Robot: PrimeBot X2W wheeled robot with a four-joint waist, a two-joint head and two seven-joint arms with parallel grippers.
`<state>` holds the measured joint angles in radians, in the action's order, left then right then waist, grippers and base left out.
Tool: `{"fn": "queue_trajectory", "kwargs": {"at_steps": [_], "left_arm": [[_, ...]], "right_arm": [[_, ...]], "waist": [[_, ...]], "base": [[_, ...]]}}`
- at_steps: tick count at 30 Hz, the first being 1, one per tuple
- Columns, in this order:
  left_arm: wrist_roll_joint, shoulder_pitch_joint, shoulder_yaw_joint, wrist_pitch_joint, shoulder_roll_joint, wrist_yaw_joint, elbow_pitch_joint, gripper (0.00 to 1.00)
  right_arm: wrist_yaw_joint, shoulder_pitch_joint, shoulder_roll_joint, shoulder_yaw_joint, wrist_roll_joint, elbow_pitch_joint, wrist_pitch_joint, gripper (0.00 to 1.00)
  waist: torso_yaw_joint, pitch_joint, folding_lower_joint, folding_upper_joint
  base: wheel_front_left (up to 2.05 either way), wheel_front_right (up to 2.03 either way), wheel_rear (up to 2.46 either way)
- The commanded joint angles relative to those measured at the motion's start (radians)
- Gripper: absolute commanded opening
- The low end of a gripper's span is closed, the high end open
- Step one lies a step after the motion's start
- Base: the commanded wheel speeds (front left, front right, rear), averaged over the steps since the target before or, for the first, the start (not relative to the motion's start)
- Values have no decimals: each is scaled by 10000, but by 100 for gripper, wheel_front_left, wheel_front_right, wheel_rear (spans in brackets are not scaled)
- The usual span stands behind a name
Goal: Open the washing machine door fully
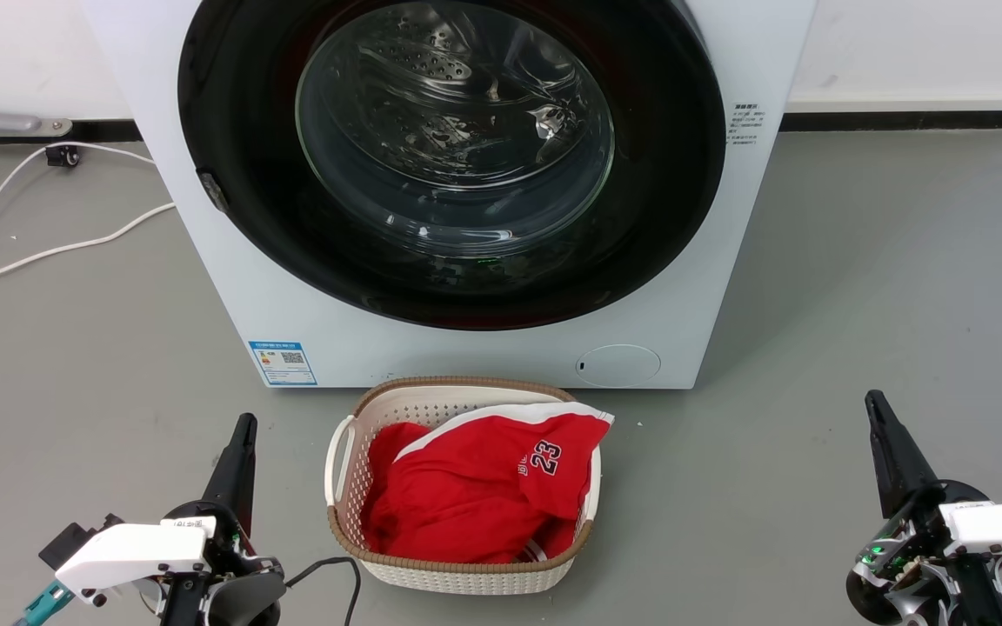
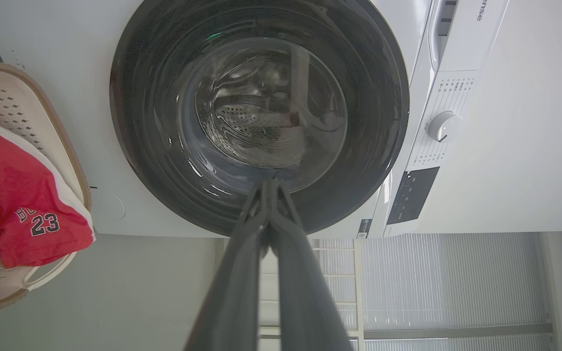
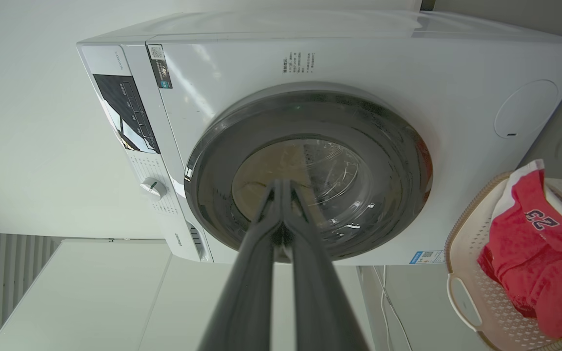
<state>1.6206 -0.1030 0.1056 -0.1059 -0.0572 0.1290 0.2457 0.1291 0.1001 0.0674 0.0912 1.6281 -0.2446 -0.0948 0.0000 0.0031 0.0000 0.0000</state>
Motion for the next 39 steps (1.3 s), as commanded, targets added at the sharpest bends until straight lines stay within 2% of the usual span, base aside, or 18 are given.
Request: {"fn": "queue_trajectory", "kwargs": {"at_steps": [1, 28, 29, 39], "left_arm": [[-72, -101, 21, -30, 5, 32, 9, 0], [-73, -105, 56, -48, 26, 32, 10, 0], [-58, -2, 27, -44, 23, 0, 4, 100], [-220, 73, -481, 332, 46, -7, -31, 100]], "right_arm": [[29, 143, -32, 24, -51, -14, -28, 0], [29, 134, -80, 89, -105, -18, -81, 0], [0, 24, -50, 75, -59, -8, -59, 100], [0, -233, -70, -100, -275, 224, 276, 100]], "waist": [[0, 0, 0, 0], [0, 0, 0, 0], [0, 0, 0, 0], [-3, 6, 0, 0]], "base": [[0, 0, 0], [0, 0, 0], [0, 0, 0], [0, 0, 0]]}}
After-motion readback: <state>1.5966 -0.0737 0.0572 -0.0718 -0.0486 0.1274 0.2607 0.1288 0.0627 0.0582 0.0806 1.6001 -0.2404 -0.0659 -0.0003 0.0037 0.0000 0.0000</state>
